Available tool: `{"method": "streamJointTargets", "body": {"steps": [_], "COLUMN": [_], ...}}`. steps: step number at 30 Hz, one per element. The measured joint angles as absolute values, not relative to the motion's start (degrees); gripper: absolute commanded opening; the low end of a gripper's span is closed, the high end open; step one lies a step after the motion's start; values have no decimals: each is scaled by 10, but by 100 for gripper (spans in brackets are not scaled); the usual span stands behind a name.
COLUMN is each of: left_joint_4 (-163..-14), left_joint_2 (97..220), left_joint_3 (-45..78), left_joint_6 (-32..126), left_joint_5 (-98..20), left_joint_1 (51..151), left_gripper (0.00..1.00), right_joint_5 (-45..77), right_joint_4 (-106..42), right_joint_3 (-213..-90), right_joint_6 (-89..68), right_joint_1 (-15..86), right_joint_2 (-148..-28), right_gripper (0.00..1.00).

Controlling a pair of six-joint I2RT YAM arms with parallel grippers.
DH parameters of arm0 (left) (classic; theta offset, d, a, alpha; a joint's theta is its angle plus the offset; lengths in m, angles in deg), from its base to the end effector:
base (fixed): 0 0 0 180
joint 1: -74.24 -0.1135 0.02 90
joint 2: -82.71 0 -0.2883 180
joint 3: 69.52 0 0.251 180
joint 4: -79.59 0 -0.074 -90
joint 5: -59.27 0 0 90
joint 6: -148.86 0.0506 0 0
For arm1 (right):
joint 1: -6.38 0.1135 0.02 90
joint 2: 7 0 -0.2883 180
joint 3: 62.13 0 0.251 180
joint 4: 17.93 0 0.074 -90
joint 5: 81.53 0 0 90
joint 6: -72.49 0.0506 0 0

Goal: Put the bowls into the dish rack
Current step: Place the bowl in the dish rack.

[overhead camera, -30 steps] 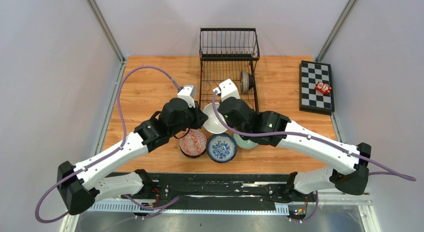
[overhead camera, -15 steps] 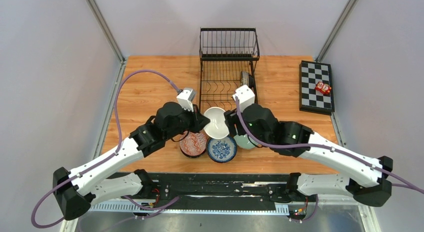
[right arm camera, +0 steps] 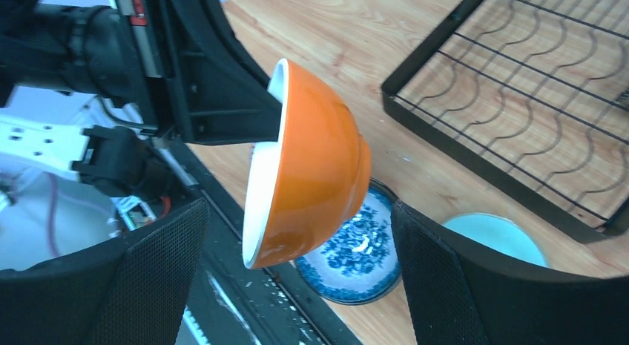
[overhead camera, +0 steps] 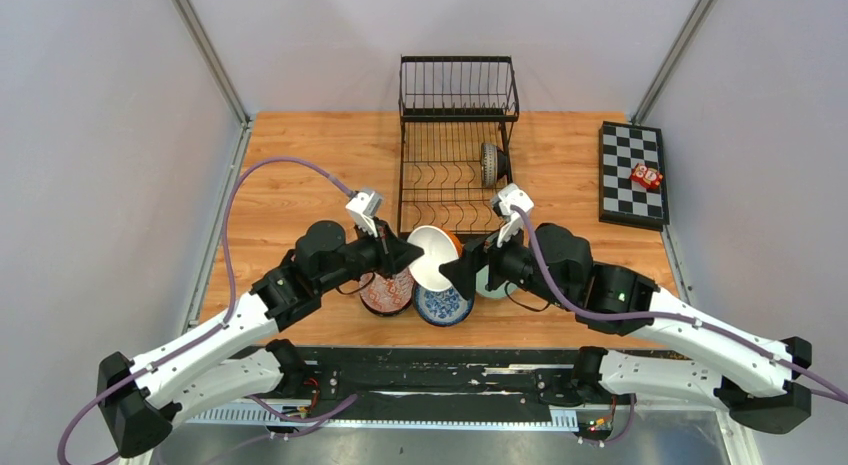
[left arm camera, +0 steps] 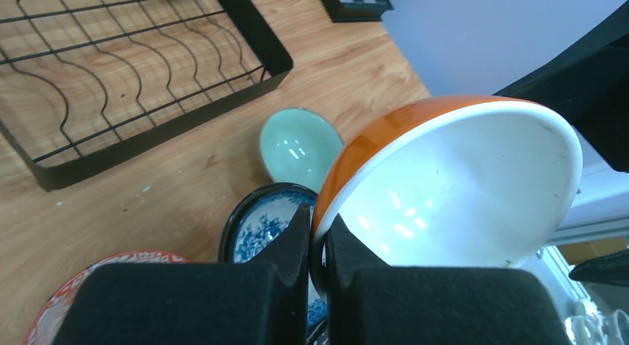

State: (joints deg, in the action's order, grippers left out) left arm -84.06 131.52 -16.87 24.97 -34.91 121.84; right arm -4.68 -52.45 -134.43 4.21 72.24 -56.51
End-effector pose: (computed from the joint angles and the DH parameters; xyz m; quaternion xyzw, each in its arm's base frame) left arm 0.1335 -0.1517 0.3203 0.1157 0.7711 -0.4298 0.4553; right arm 0.0861 0.1640 0.4049 -0.2226 0.7413 0.3698 0.5141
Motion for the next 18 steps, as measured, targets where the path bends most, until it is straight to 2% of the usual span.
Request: {"method": "streamJointTargets", "body": {"steps": [18], "left_joint_4": [-941], "left_joint_2": [1273], "left_joint_3": [-189], "left_joint_6": [216], "left_joint_5": [-402], "left_joint_1": [1197], "left_gripper": [0], "right_joint_5": [55], "right_joint_4": [-461], "right_joint_3": [-1324], "right_joint_6": [93], "right_joint_1": [722], "right_joint_2": [-545], "right_gripper": [90]}}
